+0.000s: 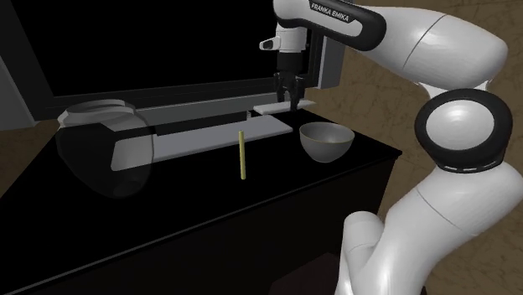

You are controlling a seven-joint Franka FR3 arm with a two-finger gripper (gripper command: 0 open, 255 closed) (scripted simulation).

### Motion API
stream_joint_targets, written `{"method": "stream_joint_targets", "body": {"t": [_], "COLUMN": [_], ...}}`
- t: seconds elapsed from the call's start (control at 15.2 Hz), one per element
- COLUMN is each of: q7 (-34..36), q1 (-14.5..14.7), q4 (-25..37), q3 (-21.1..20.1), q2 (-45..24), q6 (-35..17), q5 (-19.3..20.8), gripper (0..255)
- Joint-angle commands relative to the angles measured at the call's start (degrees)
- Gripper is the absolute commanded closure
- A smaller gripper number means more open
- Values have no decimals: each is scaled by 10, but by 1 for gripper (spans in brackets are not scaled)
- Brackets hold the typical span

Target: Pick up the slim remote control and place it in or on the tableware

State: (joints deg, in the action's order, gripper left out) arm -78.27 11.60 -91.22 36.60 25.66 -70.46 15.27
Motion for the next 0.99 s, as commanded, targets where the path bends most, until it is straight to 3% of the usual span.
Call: {"method": "stream_joint_targets", "body": {"t": [0.0,0.53,0.92], "q7": [-8,-63,-50], "q1": [-12,-64,-76], "q4": [-17,-63,-135], "q3": [-6,-16,-17], "q2": [33,149,183], "q6": [10,63,25], "q5": [18,86,95], "gripper": [255,255,255]}}
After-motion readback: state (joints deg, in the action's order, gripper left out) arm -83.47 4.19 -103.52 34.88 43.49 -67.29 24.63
